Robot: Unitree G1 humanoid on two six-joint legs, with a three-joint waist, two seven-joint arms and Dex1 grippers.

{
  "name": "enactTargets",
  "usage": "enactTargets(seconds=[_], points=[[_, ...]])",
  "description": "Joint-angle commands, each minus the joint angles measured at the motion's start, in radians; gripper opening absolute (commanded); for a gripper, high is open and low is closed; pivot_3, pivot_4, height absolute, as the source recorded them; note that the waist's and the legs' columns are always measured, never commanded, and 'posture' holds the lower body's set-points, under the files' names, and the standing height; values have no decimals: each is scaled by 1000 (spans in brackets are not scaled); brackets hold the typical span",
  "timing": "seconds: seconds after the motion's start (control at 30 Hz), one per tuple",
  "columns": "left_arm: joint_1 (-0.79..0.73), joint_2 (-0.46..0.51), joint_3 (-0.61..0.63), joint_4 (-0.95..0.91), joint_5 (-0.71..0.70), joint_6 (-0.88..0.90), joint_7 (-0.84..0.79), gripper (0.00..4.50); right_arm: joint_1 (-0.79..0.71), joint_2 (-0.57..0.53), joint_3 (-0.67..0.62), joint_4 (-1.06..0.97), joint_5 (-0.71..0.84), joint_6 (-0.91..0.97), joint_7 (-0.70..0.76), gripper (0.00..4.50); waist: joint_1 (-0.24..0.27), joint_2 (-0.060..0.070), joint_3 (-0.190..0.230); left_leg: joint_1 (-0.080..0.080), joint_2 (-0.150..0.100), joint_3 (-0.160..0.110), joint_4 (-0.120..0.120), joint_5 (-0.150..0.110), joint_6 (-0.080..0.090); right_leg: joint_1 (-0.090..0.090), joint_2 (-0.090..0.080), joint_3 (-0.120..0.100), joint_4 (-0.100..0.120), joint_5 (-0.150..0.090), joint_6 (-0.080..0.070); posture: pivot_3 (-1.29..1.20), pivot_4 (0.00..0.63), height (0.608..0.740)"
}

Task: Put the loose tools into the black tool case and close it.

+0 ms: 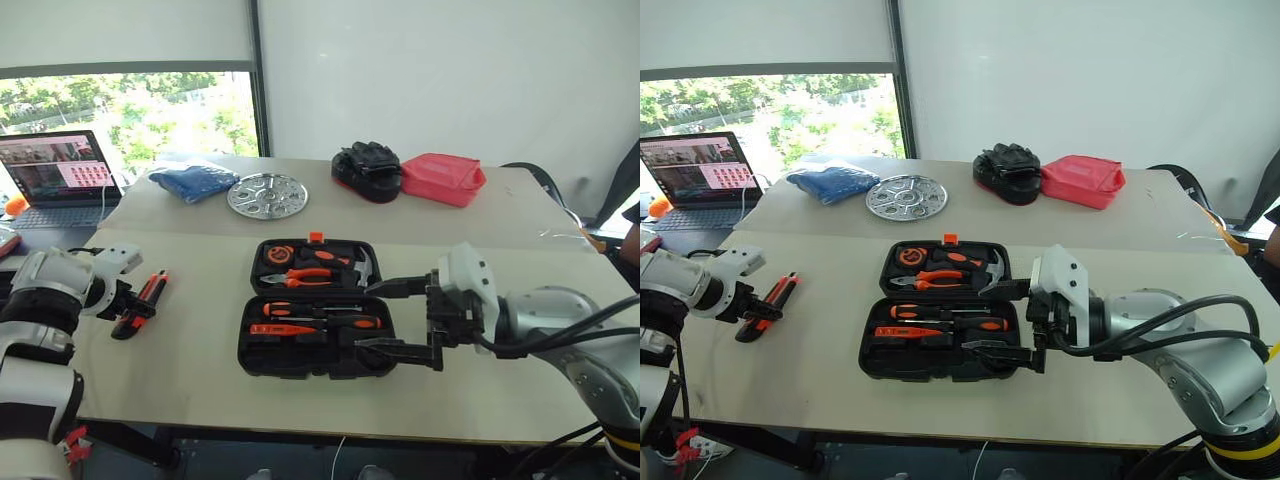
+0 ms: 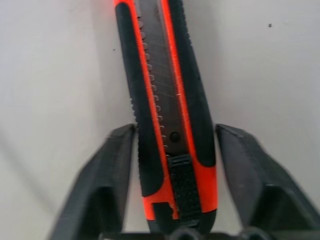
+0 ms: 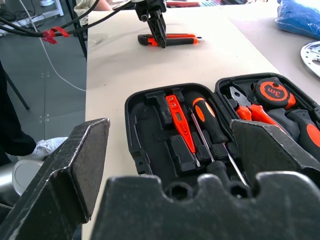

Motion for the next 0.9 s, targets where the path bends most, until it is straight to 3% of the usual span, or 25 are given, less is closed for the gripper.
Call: enactTargets(seconds=[0.03, 0.2, 0.37, 0.53, 0.7, 0.8, 0.9], points=[[-2, -7, 6, 57, 30, -25, -8, 1626, 1, -21, -49, -27, 20, 5, 0, 4500, -1, 0, 0, 0, 0, 0, 0, 0, 0, 0, 0, 0, 0, 0, 0, 0, 150, 740], [-22, -13, 46, 30, 21, -79, -15, 1626, 12, -40, -65, -25, 30, 6, 4, 4500, -2, 0, 0, 3, 0, 0, 0, 0, 0, 2, 0, 0, 1, 0, 0, 0, 150, 740], [-67, -7, 31, -278, -2, -225, -171, 1626, 48, -72, -100, -31, 90, 43, 20, 4500, 12, -2, 1, -4, 1, -3, 4, 1, -1, 1, 0, -4, 0, 0, 0, 0, 150, 740], [-130, -87, -66, -520, -12, -272, -333, 1626, 102, -97, -99, -61, 66, 22, 32, 4500, 26, -3, 1, -12, 0, -4, 10, 0, -1, -1, -1, -5, 0, 2, 3, 0, 150, 740], [-166, -205, -165, -631, -1, -278, -406, 1626, 132, -107, -107, -77, 55, 17, 29, 4500, 17, -2, 1, -11, -1, -3, 10, 0, -1, 0, 0, -3, -3, 3, 5, 0, 150, 740], [-151, -269, -258, -703, 15, -262, -450, 1626, 166, -114, -130, -99, 53, 20, 16, 4500, 4, -2, 1, -10, 0, -3, 10, 0, -1, 0, 1, -3, -1, 2, 4, 0, 150, 740], [-105, -273, -338, -806, 35, -205, -470, 1626, 196, -111, -152, -120, 53, 28, -10, 4500, -2, -2, 2, -10, 0, -3, 10, 0, 0, -1, 1, -2, 0, 2, 3, 0, 150, 740]])
